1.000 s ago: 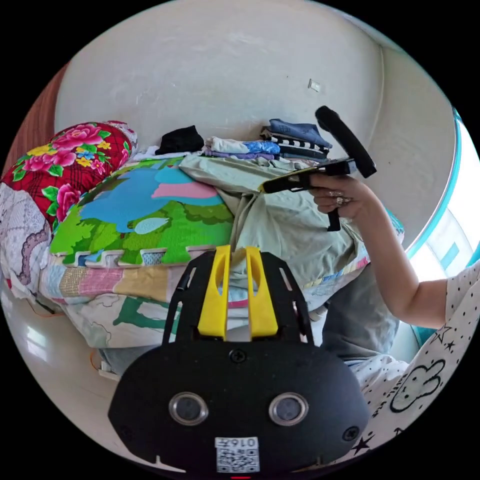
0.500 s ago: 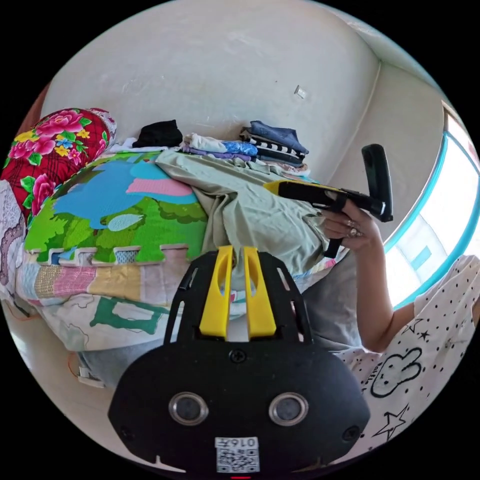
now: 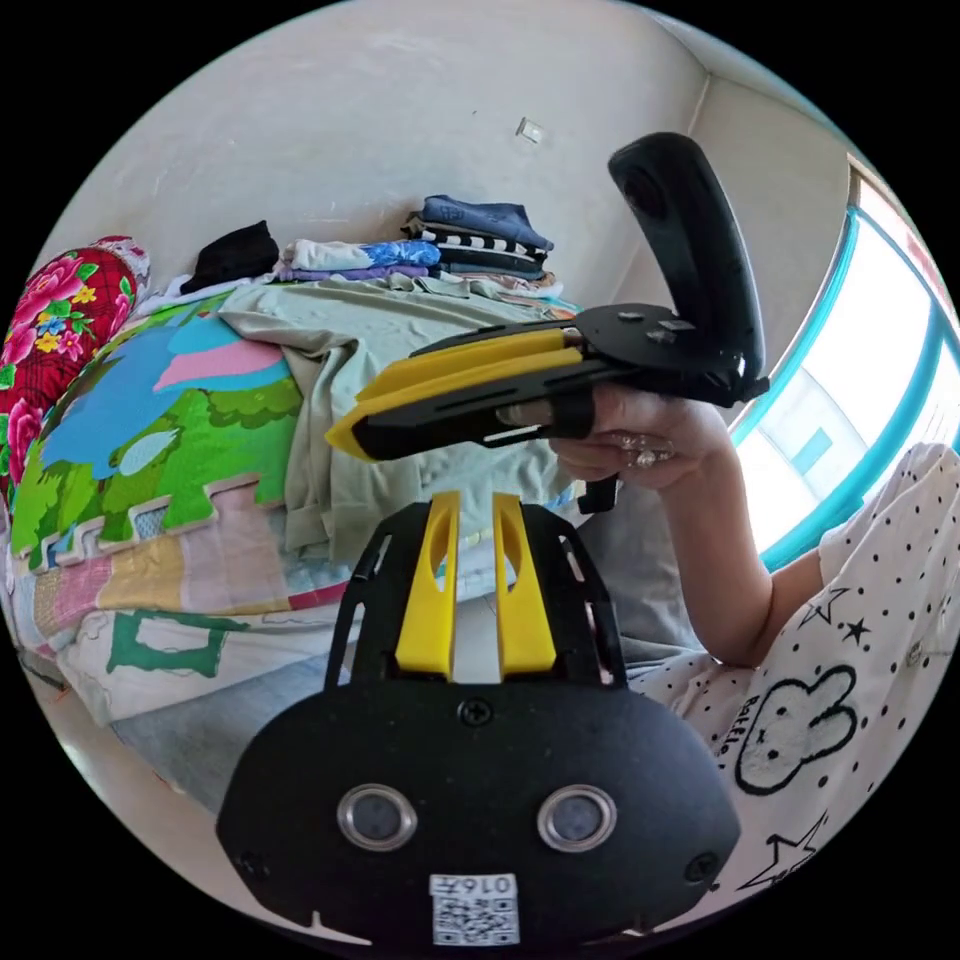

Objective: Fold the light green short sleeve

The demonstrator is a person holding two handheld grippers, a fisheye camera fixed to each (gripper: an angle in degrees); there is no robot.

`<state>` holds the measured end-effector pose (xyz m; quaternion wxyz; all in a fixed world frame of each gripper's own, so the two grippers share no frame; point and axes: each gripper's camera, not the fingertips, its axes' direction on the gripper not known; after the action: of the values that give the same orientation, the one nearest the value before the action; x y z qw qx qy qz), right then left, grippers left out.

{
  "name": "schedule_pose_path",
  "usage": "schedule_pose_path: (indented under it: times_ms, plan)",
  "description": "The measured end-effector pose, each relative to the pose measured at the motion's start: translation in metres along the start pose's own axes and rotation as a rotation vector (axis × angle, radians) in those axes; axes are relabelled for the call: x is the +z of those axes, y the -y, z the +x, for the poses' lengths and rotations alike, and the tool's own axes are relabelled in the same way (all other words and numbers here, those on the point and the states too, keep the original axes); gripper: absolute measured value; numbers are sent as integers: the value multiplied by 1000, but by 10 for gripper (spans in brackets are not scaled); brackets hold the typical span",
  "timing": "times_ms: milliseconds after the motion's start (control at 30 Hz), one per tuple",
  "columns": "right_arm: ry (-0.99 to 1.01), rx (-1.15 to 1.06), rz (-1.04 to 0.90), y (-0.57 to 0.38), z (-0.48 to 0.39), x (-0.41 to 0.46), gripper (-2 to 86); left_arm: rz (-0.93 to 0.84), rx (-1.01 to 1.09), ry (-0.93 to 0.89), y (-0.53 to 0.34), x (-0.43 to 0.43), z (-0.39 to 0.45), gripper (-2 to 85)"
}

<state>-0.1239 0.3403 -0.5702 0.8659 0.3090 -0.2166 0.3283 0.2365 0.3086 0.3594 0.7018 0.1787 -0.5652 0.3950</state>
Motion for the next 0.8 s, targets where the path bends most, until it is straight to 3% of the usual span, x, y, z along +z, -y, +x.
schedule_pose_path:
  times_ms: [100,267,467,800]
  plan:
    - [1,-14,-1,10,-10,10,92,-8,-55,56,-9,-10,-23,52]
    - [-176,-19,-98,14,-15,36,31,16,-116,112,-18,-29,-54,58]
    - [-84,46,-7,9,5,16,4,26,-128,175,-16,-35,-77,79]
    - [-52,51,41,2,21,8,0,78,-103,-44,7,-15,-103,88]
